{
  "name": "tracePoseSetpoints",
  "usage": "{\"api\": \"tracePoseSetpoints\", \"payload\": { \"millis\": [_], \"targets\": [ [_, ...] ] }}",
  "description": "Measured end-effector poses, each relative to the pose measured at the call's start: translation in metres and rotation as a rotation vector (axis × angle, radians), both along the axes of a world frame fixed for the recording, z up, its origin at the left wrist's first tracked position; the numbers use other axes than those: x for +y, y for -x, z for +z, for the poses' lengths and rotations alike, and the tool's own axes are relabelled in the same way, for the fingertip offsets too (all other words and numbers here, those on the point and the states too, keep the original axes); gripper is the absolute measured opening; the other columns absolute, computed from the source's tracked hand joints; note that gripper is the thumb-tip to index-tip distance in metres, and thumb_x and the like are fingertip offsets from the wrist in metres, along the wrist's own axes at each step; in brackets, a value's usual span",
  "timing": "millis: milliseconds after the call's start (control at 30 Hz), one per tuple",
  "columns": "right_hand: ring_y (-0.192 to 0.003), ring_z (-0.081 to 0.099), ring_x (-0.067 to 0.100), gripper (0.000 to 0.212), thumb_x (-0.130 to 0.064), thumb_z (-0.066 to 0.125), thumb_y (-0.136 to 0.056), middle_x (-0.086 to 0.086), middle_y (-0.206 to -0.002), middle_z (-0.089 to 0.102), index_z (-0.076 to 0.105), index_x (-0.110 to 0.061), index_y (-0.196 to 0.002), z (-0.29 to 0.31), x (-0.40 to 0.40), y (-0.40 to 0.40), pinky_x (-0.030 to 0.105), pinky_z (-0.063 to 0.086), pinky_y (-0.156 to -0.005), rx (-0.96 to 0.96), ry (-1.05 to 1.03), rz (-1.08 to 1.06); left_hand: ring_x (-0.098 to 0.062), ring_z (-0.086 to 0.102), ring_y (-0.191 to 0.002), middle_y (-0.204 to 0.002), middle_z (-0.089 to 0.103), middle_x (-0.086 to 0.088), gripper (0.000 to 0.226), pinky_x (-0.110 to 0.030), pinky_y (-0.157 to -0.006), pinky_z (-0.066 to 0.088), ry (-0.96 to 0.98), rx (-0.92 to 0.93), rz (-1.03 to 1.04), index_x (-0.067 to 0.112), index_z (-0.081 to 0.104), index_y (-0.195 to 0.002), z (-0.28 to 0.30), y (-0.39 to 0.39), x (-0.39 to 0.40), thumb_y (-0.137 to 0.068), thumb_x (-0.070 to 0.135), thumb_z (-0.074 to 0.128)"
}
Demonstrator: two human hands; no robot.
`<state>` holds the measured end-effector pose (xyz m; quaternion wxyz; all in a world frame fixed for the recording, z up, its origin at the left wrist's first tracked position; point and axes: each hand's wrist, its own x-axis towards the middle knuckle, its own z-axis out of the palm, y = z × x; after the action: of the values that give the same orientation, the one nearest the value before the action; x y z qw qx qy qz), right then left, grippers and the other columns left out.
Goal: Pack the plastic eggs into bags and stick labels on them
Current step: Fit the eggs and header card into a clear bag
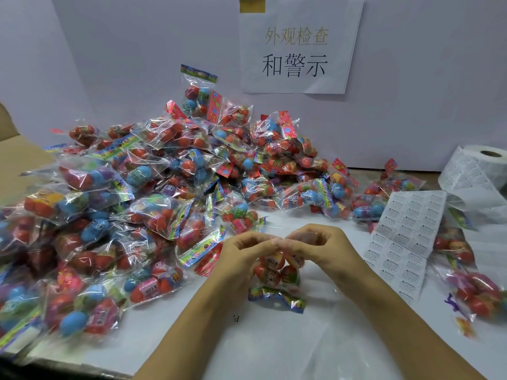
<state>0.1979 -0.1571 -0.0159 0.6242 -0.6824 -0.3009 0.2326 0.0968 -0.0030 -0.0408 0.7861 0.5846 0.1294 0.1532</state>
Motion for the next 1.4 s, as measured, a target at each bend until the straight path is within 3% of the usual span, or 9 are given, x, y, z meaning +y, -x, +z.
{"api": "tracePoseSetpoints", "payload": {
  "millis": [133,367,500,600,700,833,1067,1233,1400],
  "targets": [
    [-0.066,0.067,0.017,0.030,-0.036,0.086,-0.066,0.013,-0.076,0.075,0.083,-0.013,-0.085,0.001,-0.001,-0.003,0.025,0.056,-0.067,0.025,-0.042,0.028,-0.033,0.075,-0.083,-0.083,0.073,-0.019,0.021,-0.045,-0.071,0.062,0.117,0.017,-0.002,0.007,0.079,-0.078,0.006,0.001,0.002,-0.066,0.020,0.090],
    [-0.082,0.074,0.020,0.027,-0.032,0.082,-0.066,0.014,-0.090,0.078,0.084,-0.013,-0.086,0.004,-0.003,-0.008,0.026,0.059,-0.072,0.117,-0.130,0.021,-0.039,0.063,-0.098,-0.095,0.070,-0.024,0.028,-0.067,-0.101,0.046,0.207,0.005,0.075,0.002,0.080,-0.089,0.011,0.001,0.002,-0.068,0.021,0.080],
    [-0.088,0.074,0.021,0.015,-0.021,0.072,-0.084,0.014,-0.095,0.078,0.083,-0.012,-0.089,0.006,-0.003,-0.008,0.025,0.059,-0.074,0.115,-0.099,0.042,-0.029,0.069,-0.085,-0.085,0.074,-0.015,0.014,-0.048,-0.085,0.058,0.162,-0.027,0.096,0.010,0.082,-0.078,0.011,0.000,0.003,-0.071,0.022,0.078],
    [-0.092,0.074,0.022,0.027,-0.008,0.058,-0.098,0.014,-0.099,0.078,0.083,-0.012,-0.089,0.008,-0.005,-0.009,0.026,0.059,-0.074,0.156,-0.098,0.036,-0.016,0.072,-0.078,-0.089,0.078,-0.008,0.015,-0.031,-0.063,0.060,0.174,-0.054,0.124,0.014,0.082,-0.080,0.009,0.000,0.005,-0.069,0.024,0.079],
    [-0.091,0.075,0.024,0.026,-0.023,0.059,-0.096,0.014,-0.098,0.078,0.082,-0.011,-0.089,0.012,-0.006,-0.008,0.026,0.059,-0.071,0.194,-0.143,-0.033,-0.013,0.073,-0.074,-0.088,0.078,-0.006,0.008,-0.027,-0.056,0.057,0.207,-0.055,0.137,0.018,0.081,-0.076,0.007,0.001,0.008,-0.070,0.022,0.080],
    [-0.087,0.074,0.020,0.034,-0.046,0.072,-0.073,0.010,-0.090,0.077,0.081,-0.016,-0.087,0.011,-0.006,-0.005,0.029,0.061,-0.069,0.041,-0.125,-0.094,-0.015,0.075,-0.078,-0.087,0.077,-0.006,0.005,-0.029,-0.058,0.058,0.201,-0.067,0.145,0.018,0.080,-0.075,0.007,0.001,0.007,-0.071,0.022,0.079],
    [-0.078,0.072,0.012,0.017,-0.022,0.067,-0.093,0.003,-0.079,0.076,0.077,-0.011,-0.084,0.003,-0.004,-0.007,0.023,0.058,-0.063,-0.059,-0.122,-0.189,-0.014,0.073,-0.076,-0.086,0.076,-0.004,0.009,-0.031,-0.061,0.060,0.153,-0.069,0.135,0.018,0.081,-0.077,0.009,0.001,0.002,-0.075,0.025,0.076],
    [-0.071,0.067,0.010,0.041,-0.051,0.073,-0.073,-0.003,-0.078,0.073,0.073,-0.012,-0.087,0.005,-0.003,-0.003,0.022,0.051,-0.055,-0.010,-0.071,-0.136,-0.013,0.070,-0.075,-0.084,0.074,-0.004,0.010,-0.030,-0.065,0.059,0.126,-0.096,0.126,0.020,0.078,-0.077,0.008,0.002,0.003,-0.078,0.029,0.074],
    [-0.061,0.063,0.008,0.031,-0.049,0.083,-0.062,0.003,-0.070,0.073,0.081,-0.027,-0.084,0.004,-0.001,0.002,0.021,0.041,-0.047,-0.025,0.018,-0.020,-0.020,0.070,-0.085,-0.091,0.073,-0.008,0.012,-0.034,-0.074,0.059,0.031,-0.090,0.020,0.020,0.076,-0.081,0.006,0.001,0.000,-0.081,0.031,0.081]
  ]
}}
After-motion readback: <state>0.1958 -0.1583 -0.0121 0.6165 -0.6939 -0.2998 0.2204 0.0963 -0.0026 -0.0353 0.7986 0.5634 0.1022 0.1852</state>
